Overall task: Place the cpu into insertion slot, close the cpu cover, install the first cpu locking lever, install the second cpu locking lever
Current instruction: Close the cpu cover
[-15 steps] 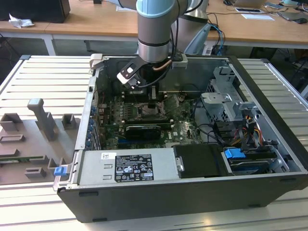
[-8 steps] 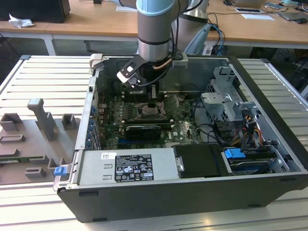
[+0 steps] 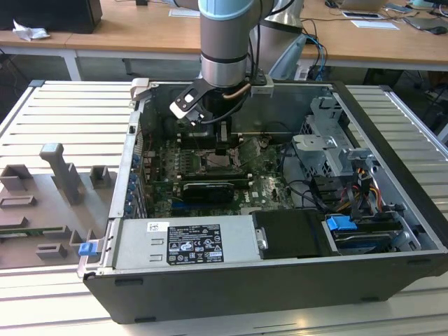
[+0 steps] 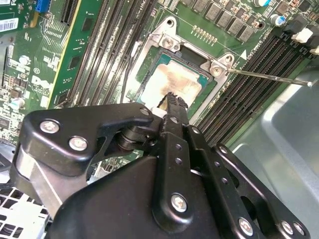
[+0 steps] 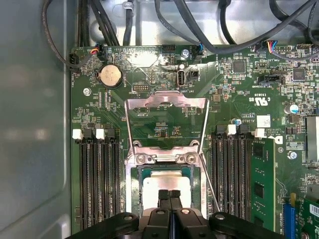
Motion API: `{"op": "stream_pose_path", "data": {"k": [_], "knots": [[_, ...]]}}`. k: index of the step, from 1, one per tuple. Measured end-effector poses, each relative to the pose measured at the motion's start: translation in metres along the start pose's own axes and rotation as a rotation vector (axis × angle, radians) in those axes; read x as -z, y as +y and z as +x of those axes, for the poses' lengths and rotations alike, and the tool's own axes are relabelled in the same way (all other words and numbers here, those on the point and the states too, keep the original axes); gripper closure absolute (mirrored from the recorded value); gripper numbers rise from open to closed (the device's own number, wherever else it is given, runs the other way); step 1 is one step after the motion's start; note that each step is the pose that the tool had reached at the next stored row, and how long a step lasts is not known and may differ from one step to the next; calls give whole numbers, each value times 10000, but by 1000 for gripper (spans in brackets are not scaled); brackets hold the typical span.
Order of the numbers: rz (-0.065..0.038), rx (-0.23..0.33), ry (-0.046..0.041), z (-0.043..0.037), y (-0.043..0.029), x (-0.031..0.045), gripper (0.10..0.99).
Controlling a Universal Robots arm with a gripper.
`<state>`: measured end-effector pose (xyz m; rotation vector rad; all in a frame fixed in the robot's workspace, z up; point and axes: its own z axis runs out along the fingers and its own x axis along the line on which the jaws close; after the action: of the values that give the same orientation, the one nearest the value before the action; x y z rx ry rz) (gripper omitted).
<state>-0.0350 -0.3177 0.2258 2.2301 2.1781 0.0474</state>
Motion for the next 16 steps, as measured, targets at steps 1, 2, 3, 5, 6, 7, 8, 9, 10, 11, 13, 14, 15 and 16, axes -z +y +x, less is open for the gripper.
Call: {"op": "stream_pose_path", "data": {"k": [1,2,3,5,6,7,8,9,10,11,13,14,15,16], "knots": [[0,0,-1,0,0,2,980],[2,0,-3,0,0,6,980],[1,0,-2,0,0,7,980],[-1,0,1,0,1,11,980],[-1,0,1,0,1,13,980],[-1,0,0,0,1,14,980],[0,0,-1,0,1,16,980],[0,0,-1,0,1,19,980],[0,0,0,0,1,22,980],[0,0,0,0,1,24,980],[-1,0,-1,0,1,27,980],[0,0,0,0,1,29,980],[0,0,-1,0,1,31,980],[2,0,-4,0,1,37,980]]}}
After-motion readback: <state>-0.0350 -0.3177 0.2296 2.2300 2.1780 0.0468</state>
